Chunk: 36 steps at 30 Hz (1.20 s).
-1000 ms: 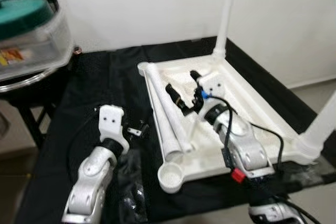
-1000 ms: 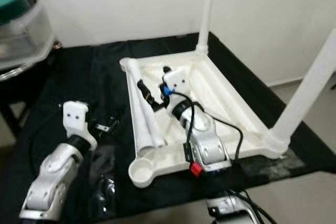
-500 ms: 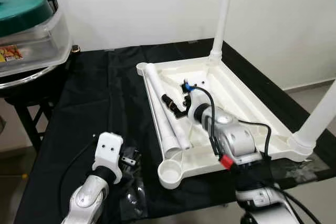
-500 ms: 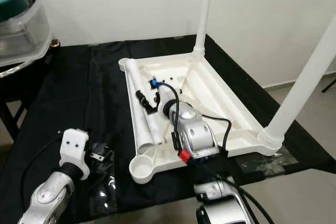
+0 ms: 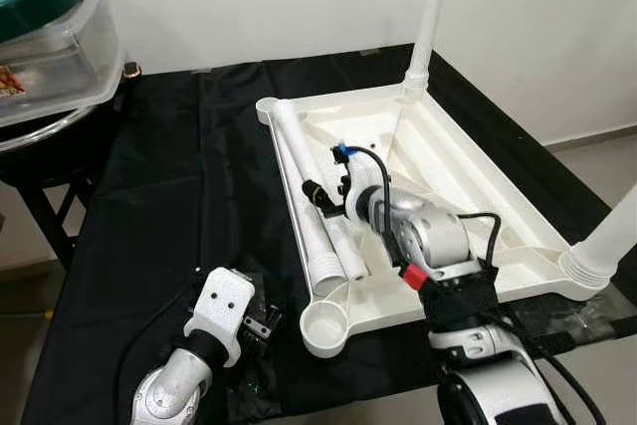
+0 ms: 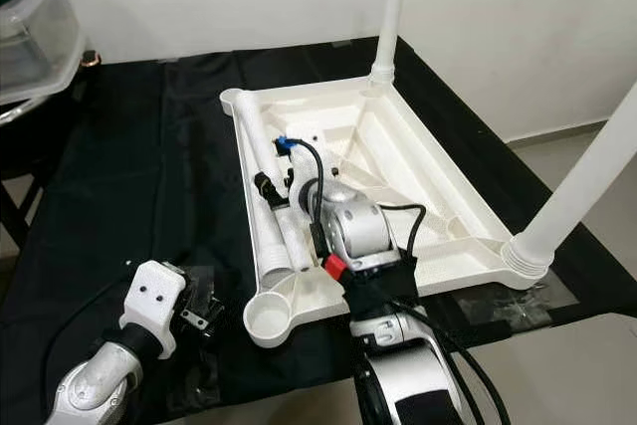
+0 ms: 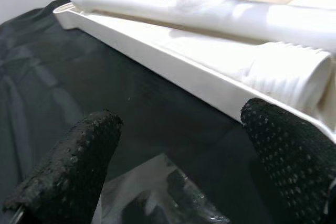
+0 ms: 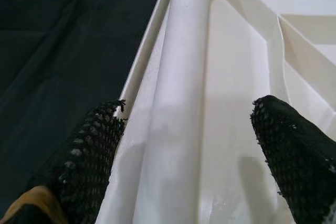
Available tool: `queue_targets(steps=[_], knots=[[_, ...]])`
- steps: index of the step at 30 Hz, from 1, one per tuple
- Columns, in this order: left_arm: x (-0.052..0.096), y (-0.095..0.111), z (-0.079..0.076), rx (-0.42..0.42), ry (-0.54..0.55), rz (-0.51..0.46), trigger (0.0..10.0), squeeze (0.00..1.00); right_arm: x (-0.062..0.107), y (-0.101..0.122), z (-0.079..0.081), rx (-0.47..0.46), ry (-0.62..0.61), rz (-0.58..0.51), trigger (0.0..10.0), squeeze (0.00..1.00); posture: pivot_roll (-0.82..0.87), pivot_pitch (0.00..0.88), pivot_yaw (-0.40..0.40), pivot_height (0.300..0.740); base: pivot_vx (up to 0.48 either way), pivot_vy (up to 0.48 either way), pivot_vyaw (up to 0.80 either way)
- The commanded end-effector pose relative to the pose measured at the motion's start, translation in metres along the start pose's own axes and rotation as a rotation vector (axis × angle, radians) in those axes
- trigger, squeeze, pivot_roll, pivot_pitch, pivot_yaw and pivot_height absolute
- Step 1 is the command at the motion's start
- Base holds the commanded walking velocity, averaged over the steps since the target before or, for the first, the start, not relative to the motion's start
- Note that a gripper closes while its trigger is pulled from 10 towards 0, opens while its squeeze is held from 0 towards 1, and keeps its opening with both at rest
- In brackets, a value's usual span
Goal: Building children table
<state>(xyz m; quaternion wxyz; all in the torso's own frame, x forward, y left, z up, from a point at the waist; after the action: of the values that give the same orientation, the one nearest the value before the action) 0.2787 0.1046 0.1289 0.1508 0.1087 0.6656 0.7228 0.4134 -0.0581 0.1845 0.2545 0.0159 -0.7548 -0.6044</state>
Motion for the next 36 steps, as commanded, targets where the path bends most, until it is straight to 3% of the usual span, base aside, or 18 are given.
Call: queue_targets(steps=[1, 7, 8, 10, 11, 12, 22, 26, 27, 32, 34, 35, 36], knots=[[0.004, -0.002, -0.001, -0.02, 0.0, 0.009, 10.0, 0.0, -0.002, -0.01, 0.003, -0.021, 0.007, 0.056, 10.0, 0.0, 0.03, 0.152, -0.007, 0.74, 0.0, 0.0, 0.0], [0.006, 0.001, -0.003, -0.043, 0.01, -0.002, 10.0, 0.0, -0.001, -0.018, 0.0, -0.047, -0.009, 0.122, 10.0, 0.0, 0.03, 0.162, -0.016, 0.74, 0.0, 0.0, 0.0], [0.007, 0.002, -0.001, -0.051, 0.022, -0.008, 10.0, 0.0, -0.001, -0.02, 0.001, -0.062, -0.002, 0.131, 8.5, 0.0, 0.03, 0.161, -0.017, 0.74, 0.0, 0.0, 0.0], [0.007, 0.002, -0.001, -0.051, 0.022, -0.008, 10.0, 0.0, -0.001, -0.02, 0.001, -0.062, -0.002, 0.131, 8.5, 0.0, 0.03, 0.161, -0.017, 0.74, 0.0, 0.0, 0.0], [0.007, 0.004, 0.001, -0.056, 0.042, -0.014, 10.0, 0.0, -0.001, -0.02, 0.005, -0.084, 0.009, 0.133, 2.2, 0.0, 0.03, 0.161, -0.019, 0.74, 0.0, 0.0, 0.0], [0.008, 0.004, 0.006, -0.054, 0.07, -0.017, 10.0, 0.0, -0.001, -0.019, 0.01, -0.1, 0.026, 0.127, 0.0, 0.0, 0.03, 0.161, -0.02, 0.74, 0.0, 0.0, 0.0], [0.008, 0.003, 0.017, -0.023, 0.129, -0.011, 10.0, 0.0, -0.001, -0.019, 0.015, -0.141, 0.044, 0.144, 0.0, 0.0, 0.03, 0.156, -0.022, 0.74, 0.0, 0.0, 0.0], [0.008, 0.003, 0.017, -0.028, 0.129, -0.01, 10.0, 0.0, -0.001, -0.021, 0.008, -0.168, 0.023, 0.152, 0.0, 0.0, 0.03, 0.153, -0.021, 0.74, 0.0, 0.0, 0.0], [0.007, 0.002, 0.018, -0.029, 0.129, -0.01, 10.0, 0.0, -0.001, -0.015, 0.0, -0.199, -0.004, 0.124, 0.0, 0.0, 0.02, 0.147, -0.02, 0.74, 0.0, 0.0, 0.0], [0.006, 0.002, 0.018, -0.03, 0.13, -0.01, 10.0, 0.0, 0.0, -0.01, -0.005, -0.214, -0.015, 0.101, 0.0, 0.0, 0.02, 0.146, -0.02, 0.74, 0.0, 0.0, 0.0], [0.005, 0.001, 0.019, -0.028, 0.133, -0.01, 10.0, 0.0, 0.007, -0.006, -0.033, -0.197, -0.077, 0.085, 0.0, 0.0, 0.01, 0.138, -0.02, 0.74, 0.0, 0.0, 0.0], [0.005, 0.001, 0.019, -0.028, 0.133, -0.01, 10.0, 0.0, 0.007, -0.006, -0.033, -0.197, -0.077, 0.085, 0.0, 0.0, 0.01, 0.138, -0.02, 0.74, 0.0, 0.0, 0.0], [0.005, 0.001, 0.019, -0.027, 0.133, -0.009, 10.0, 0.0, 0.01, -0.006, -0.045, -0.187, -0.105, 0.083, 0.0, 0.0, 0.01, 0.138, -0.02, 0.74, 0.0, 0.0, 0.0]])
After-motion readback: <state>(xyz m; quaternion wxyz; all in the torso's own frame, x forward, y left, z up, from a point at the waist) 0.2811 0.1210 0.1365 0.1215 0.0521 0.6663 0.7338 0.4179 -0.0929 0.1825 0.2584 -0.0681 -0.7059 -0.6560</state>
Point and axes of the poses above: a point about 5 cm out from each wrist's last joint towards the gripper, its own x axis pointing back from the gripper into the wrist, its own y axis along the axis of the wrist's last joint, z = x × y, the point moved 6 cm from there along -x, pointing out of the wrist towards the gripper, and after that the axes turned 9 degrees about x, right-handed, at the moved point
